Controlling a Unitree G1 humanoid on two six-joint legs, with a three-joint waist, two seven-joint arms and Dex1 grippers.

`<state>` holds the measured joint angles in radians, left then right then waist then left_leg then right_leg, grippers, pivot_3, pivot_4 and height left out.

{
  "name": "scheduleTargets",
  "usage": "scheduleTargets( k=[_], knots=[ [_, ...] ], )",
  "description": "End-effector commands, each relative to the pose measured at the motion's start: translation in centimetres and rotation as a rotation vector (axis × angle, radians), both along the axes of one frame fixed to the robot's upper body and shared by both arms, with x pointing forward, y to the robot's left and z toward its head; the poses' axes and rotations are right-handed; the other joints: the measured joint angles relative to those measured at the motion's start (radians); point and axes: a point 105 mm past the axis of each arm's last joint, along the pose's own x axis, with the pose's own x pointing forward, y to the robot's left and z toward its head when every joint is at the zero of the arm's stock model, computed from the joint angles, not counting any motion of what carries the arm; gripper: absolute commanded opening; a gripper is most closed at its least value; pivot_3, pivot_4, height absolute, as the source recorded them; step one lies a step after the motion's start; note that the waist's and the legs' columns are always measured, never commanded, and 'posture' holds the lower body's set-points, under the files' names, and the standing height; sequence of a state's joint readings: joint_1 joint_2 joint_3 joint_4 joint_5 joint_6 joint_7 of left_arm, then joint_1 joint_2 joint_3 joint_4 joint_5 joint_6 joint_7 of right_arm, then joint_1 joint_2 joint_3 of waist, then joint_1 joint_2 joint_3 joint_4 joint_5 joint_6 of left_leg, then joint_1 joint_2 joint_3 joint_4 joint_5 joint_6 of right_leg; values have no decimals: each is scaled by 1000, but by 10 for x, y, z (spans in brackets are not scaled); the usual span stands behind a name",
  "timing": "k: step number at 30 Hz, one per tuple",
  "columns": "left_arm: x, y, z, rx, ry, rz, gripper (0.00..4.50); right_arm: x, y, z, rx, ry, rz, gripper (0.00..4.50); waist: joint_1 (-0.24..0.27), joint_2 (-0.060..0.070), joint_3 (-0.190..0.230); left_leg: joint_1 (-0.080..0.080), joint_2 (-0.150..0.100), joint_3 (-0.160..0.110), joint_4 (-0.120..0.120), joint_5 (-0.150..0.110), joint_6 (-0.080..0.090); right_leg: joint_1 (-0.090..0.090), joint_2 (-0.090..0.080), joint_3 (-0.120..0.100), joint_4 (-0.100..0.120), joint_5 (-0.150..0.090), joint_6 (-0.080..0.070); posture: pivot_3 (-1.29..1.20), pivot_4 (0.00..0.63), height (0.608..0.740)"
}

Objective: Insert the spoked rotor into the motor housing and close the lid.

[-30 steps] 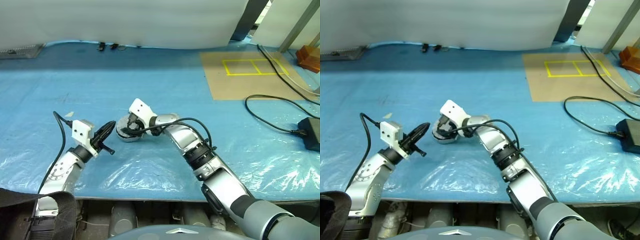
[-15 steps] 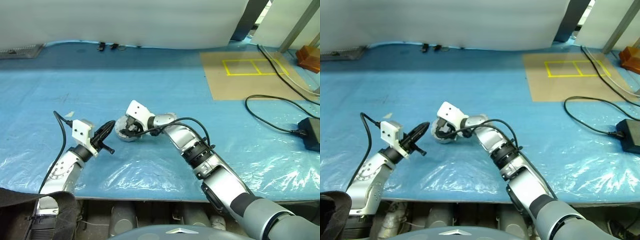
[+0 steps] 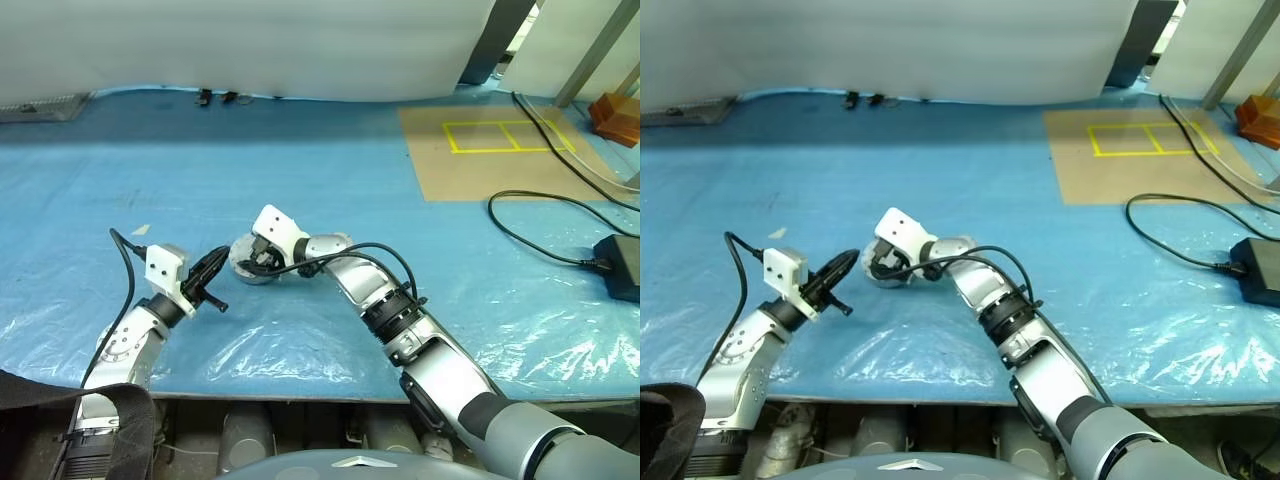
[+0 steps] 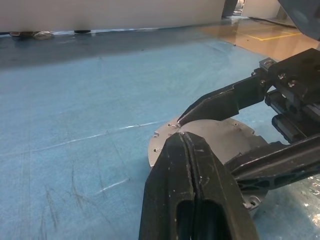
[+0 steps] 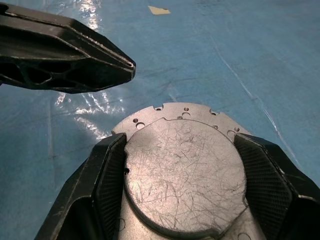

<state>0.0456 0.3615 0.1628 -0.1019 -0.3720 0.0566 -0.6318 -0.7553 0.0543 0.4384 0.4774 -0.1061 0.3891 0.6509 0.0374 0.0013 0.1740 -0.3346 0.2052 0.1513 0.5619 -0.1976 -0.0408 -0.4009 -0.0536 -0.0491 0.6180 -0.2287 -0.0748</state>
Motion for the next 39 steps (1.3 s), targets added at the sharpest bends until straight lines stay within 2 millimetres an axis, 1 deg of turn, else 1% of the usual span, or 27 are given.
scheduleTargets(
  k=[1, 3, 5, 7, 11, 15, 19, 23, 26, 28, 30, 34, 38, 39],
  knots=[
    [0, 1, 5, 10, -38, -11, 0, -1, -23, -50, -181, 55, -54, 3052, 0, 0, 0, 0, 0, 0, 0, 0, 0, 0, 0, 0, 0, 0, 0, 0, 150, 740],
    [2, 2, 5, 18, -45, -17, 0, -3, -23, -50, -169, 79, -56, 3052, 0, 1, 0, 0, 0, 0, 0, 0, 0, 0, 0, 0, 0, 0, 0, 0, 150, 740],
    [4, 1, 7, 22, -55, -31, 0, -12, -21, -52, -161, 141, -4, 3052, 1, 1, -1, 1, 0, 0, 0, 0, 0, 0, 0, 0, 0, 0, 0, 0, 150, 740],
    [8, -1, 8, 29, -62, -47, 0, -16, -20, -52, -148, 179, 10, 3052, 2, 1, -1, 1, 0, 0, 0, 0, 0, 0, 0, 0, 0, 0, 0, 0, 150, 740],
    [15, -5, 11, 46, -76, -79, 0, -11, -21, -51, -149, 158, -13, 3052, 1, 2, -2, 0, -1, 0, -1, 0, 0, 0, 0, 1, -4, 0, 0, 0, 150, 740],
    [20, -16, 12, 35, -59, -156, 0, -16, -21, -54, -156, 169, 8, 3052, 1, 3, -4, 0, -1, 1, -4, 0, 0, 0, 0, 1, -6, 2, -3, 0, 150, 740],
    [22, -26, 4, 97, -19, -248, 0, -12, -21, -49, -160, 131, 16, 3052, 1, 4, -4, 0, -1, 1, -5, 0, -1, 0, 0, 1, -7, 1, -2, 0, 150, 740],
    [18, -34, -5, 132, 45, -324, 0, -9, -21, -47, -164, 110, 11, 3052, 2, 4, -4, 0, -1, 1, -5, 0, -1, 0, 0, 1, -8, 1, -2, 0, 150, 740],
    [10, -38, -27, 210, 153, -385, 0, -10, -20, -46, -156, 105, 8, 3052, 2, 7, -6, 0, -1, 1, -6, 0, -1, 0, 0, 1, -8, 1, -2, 0, 150, 740],
    [10, -38, -30, 236, 176, -387, 0, -10, -19, -43, -141, 87, 13, 3052, 1, 9, -9, 1, -1, 1, -7, 0, -1, 2, 0, 1, -10, 1, -2, 0, 150, 740],
    [11, -39, -27, 228, 176, -391, 0, -10, -16, -37, -116, 73, 23, 3052, 2, 11, -10, 1, -2, 2, -10, 0, 0, 4, -1, 1, -11, -1, 1, 0, 150, 740],
    [12, -40, -25, 233, 196, -404, 0, -12, -10, -24, -65, 59, 64, 3052, 2, 11, -10, 1, -2, 2, -11, 0, -1, 4, -1, 1, -11, -1, 2, 0, 150, 740],
    [14, -41, -25, 253, 217, -410, 0, -10, -8, -9, -18, 34, 86, 3052, 3, 11, -10, 1, -3, 2, -11, 0, -1, 3, -1, 1, -12, -1, 1, 0, 150, 740],
    [14, -41, -26, 255, 219, -410, 0, -10, -8, -7, -7, 33, 86, 3776, 3, 11, -10, 1, -3, 2, -11, 0, -1, 2, -1, 1, -12, 1, -2, 0, 150, 740]
  ],
)
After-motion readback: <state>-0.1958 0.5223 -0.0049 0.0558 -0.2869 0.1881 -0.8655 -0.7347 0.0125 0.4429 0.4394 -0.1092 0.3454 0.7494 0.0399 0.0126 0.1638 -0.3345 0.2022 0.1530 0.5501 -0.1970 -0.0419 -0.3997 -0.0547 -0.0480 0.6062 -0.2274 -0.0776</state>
